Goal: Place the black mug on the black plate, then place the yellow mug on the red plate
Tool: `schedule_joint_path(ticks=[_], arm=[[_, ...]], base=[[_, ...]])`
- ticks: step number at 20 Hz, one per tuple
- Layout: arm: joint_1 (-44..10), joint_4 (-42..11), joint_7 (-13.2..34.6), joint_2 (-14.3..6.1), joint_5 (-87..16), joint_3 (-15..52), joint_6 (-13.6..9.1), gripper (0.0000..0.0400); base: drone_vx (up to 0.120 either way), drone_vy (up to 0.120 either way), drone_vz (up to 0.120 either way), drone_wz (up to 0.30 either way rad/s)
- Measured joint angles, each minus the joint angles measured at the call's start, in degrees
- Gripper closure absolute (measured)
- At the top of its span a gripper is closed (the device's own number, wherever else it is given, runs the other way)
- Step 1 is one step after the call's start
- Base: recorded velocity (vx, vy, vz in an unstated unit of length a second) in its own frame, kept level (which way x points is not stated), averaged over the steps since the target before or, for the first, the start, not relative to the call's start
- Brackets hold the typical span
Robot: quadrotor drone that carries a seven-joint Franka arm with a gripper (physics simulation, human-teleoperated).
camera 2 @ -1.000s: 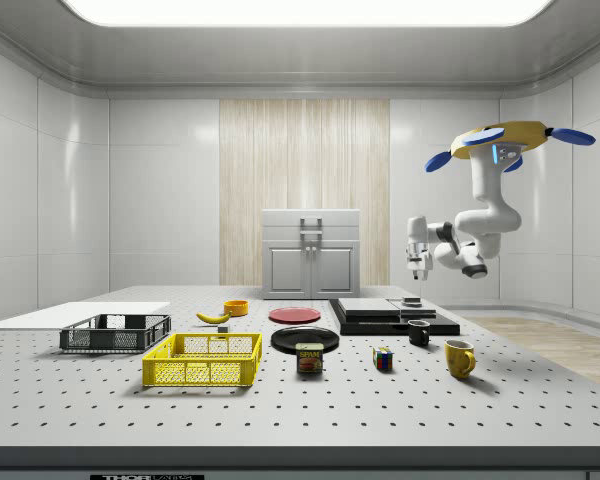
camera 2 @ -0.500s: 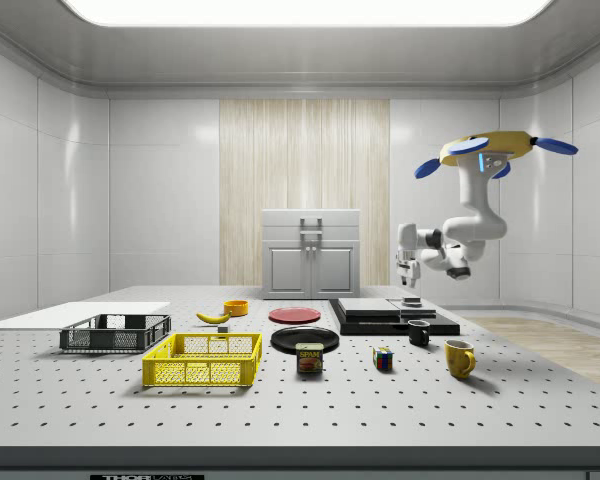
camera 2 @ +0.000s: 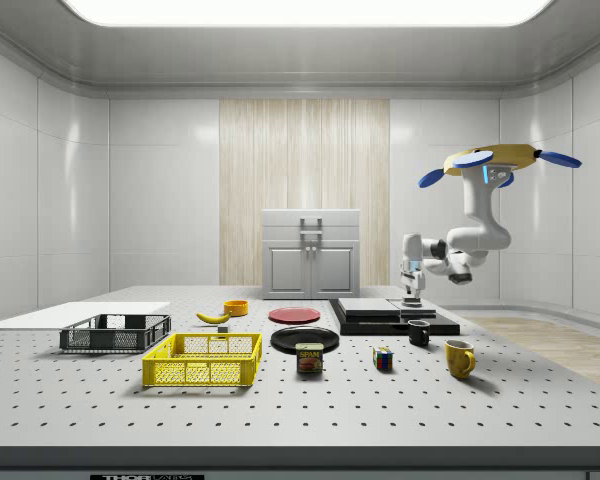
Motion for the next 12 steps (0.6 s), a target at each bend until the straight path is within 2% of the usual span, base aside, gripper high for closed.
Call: schedule_joint_path(ticks=[4, 6, 7, 10, 12], arm=[[-0.45, 0.08, 0.42, -1.17, 0.61, 0.4, 1.03, 0.0], [-0.65, 0.12, 0.61, -1.74, 0.91, 0.58, 1.54, 0.0], [-0.75, 0.14, 0.7, -2.02, 1.06, 0.67, 1.8, 0.0], [-1.03, 0.2, 0.97, -2.85, 1.49, 0.93, 2.55, 0.0], [-1.21, 0.24, 1.13, -3.4, 1.77, 1.09, 3.05, 0.0]], base=[[-0.12, 0.0, -0.12, 0.0], [0.0, 0.0, -0.12, 0.0], [0.0, 0.0, 0.0, 0.0], [0.107, 0.0, 0.0, 0.0], [0.0, 0.0, -0.02, 0.0]])
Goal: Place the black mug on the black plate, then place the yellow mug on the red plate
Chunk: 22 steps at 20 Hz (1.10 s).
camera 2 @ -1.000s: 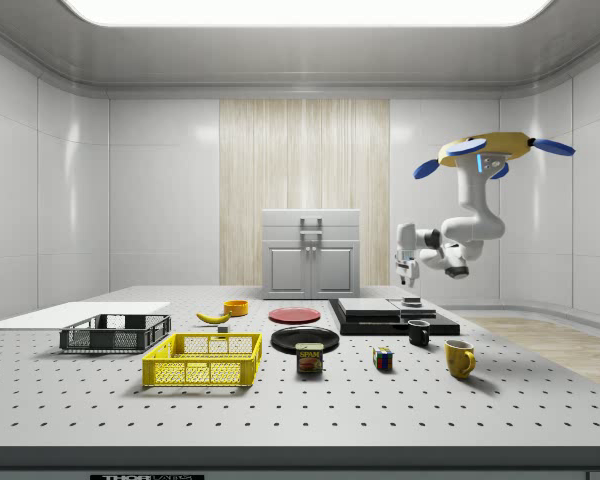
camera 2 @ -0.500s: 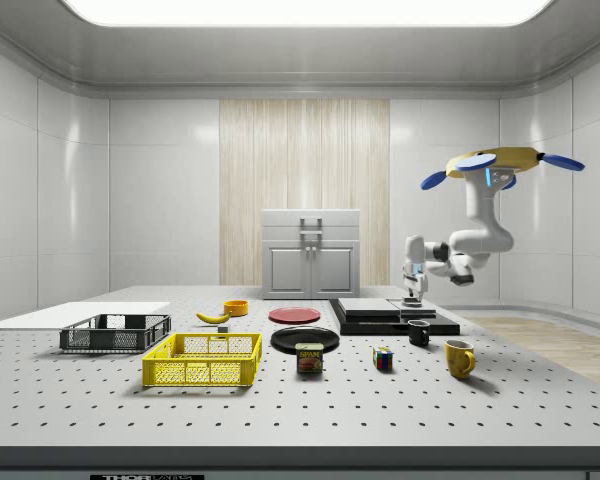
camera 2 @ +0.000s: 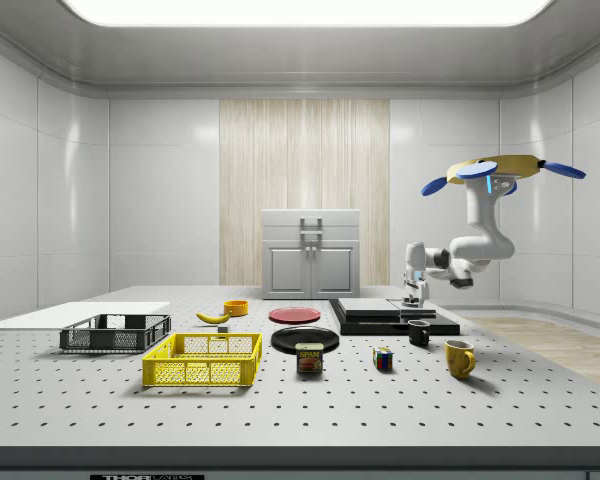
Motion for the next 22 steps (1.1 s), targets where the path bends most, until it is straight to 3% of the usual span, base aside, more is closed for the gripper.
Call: schedule_joint_path(ticks=[13, 22], arm=[[-1.02, 0.22, 0.95, -3.32, 1.67, 0.91, 3.06, 0.0], [-1.21, 0.64, 1.02, -5.81, 0.73, -0.67, 5.99, 0.0]], base=[[0.0, 0.0, -0.12, 0.0], [0.0, 0.0, 0.0, 0.0]])
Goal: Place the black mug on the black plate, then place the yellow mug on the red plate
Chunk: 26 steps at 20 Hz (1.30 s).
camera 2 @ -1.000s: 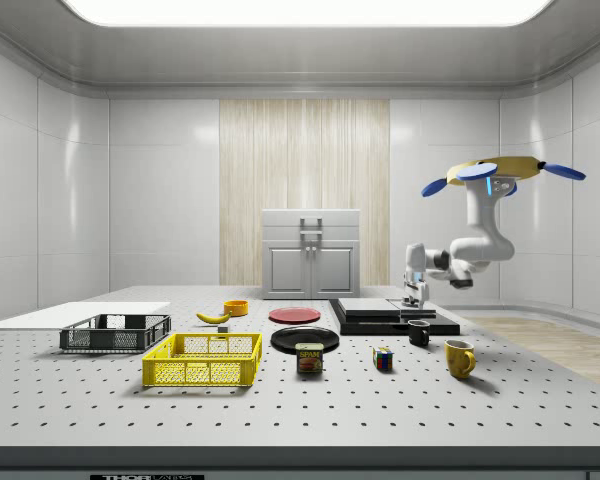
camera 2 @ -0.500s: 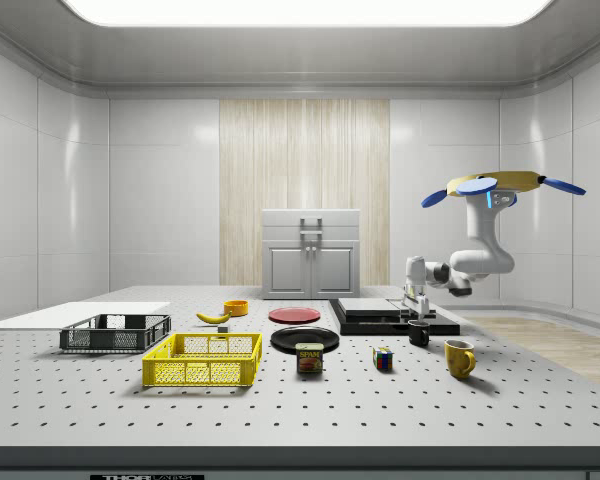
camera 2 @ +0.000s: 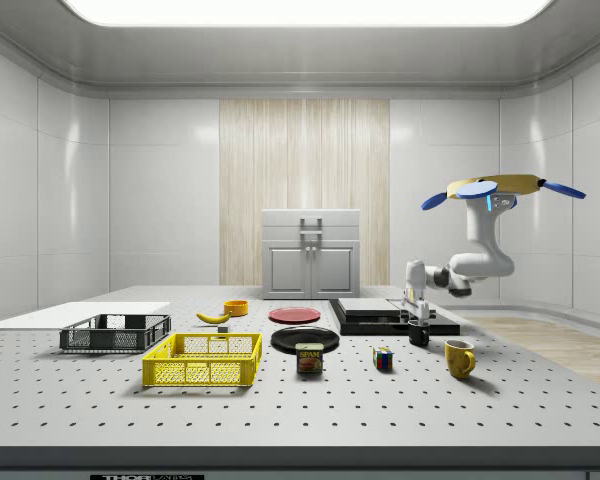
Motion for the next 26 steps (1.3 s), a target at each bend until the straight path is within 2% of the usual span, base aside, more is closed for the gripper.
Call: schedule_joint_path(ticks=[8, 26], arm=[[1.13, 0.44, -1.37, -2.02, -0.39, -0.89, 2.32, 0.0], [-1.92, 2.66, -0.47, -4.41, 1.21, 0.37, 5.0, 0.0]], base=[[0.0, 0.0, 0.0, 0.0], [0.0, 0.0, 0.0, 0.0]])
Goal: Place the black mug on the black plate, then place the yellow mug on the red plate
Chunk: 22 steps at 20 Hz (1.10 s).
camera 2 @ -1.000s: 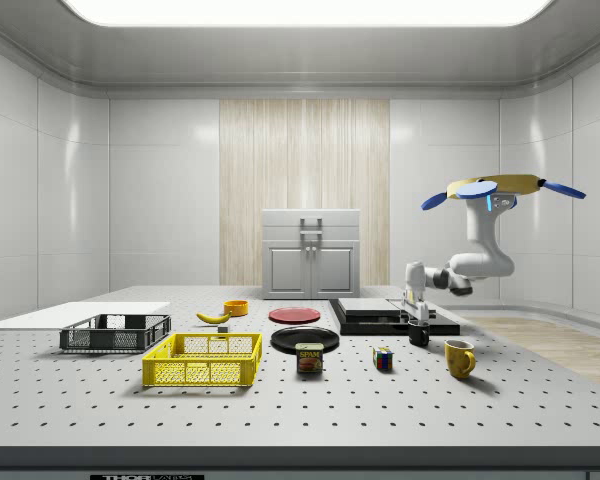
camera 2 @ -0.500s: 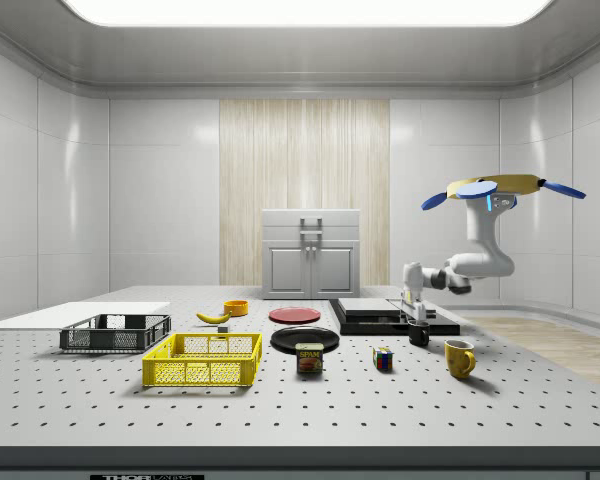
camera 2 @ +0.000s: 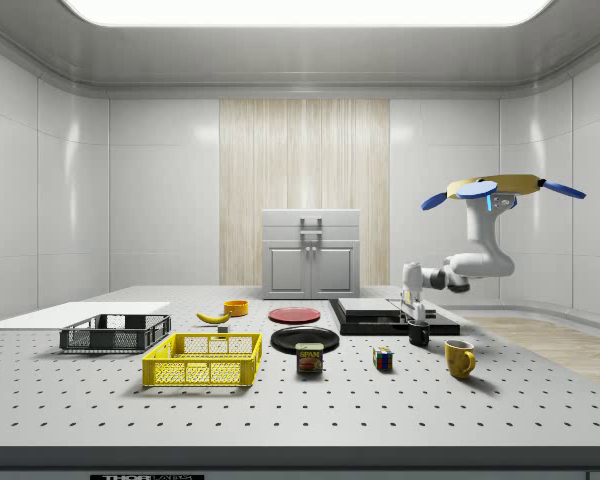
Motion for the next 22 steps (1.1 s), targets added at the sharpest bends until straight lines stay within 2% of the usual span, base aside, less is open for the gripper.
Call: schedule_joint_path(ticks=[20, 22], arm=[[-0.07, -0.35, 0.46, -2.97, 1.14, 0.25, 2.66, 0.0], [-0.08, -0.38, 0.5, -3.22, 1.23, 0.27, 2.88, 0.0114]], base=[[0.0, 0.0, 0.0, 0.0], [0.0, 0.0, 0.0, 0.0]])
